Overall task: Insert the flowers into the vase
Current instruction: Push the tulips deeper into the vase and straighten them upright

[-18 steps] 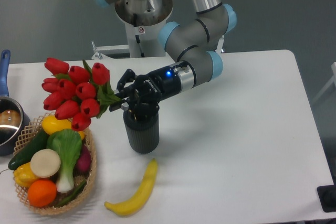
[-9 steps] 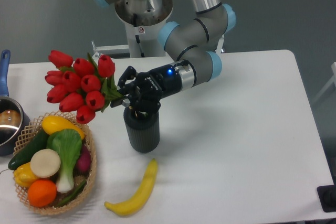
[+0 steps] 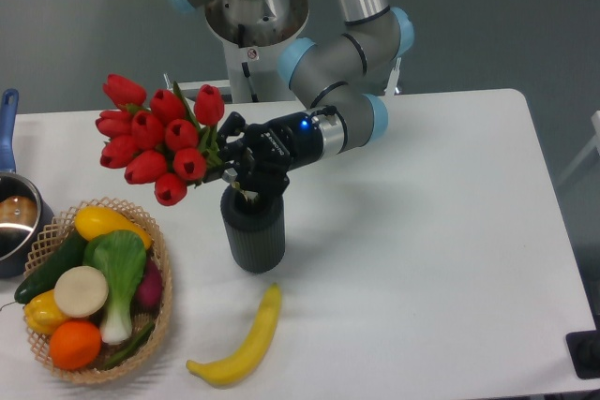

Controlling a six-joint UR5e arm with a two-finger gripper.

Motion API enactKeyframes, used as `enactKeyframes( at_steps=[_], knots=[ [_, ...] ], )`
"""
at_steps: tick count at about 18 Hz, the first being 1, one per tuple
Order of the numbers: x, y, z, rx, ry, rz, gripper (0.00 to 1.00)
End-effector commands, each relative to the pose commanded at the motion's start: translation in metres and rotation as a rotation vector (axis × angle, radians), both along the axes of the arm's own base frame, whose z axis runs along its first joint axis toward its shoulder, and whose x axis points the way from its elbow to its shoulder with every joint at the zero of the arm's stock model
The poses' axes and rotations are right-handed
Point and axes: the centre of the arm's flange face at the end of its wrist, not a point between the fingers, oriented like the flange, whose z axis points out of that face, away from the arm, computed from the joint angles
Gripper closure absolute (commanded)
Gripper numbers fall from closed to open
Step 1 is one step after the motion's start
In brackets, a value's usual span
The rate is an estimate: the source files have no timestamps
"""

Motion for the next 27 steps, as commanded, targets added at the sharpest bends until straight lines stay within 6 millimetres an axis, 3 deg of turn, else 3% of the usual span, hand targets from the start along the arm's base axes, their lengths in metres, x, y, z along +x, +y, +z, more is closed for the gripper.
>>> enactKeyframes(
  at_steps=[13, 23, 27],
  knots=[
    [-0.007, -0.002, -0.024, -0.002, -0.029, 0.027, 0.75],
    [-0.014, -0.023, -0.041, -0.023, -0.051, 0.081, 0.74],
    [-0.009, -0.019, -0.06, -0.01, -0.02, 0.111, 0.74]
  ],
)
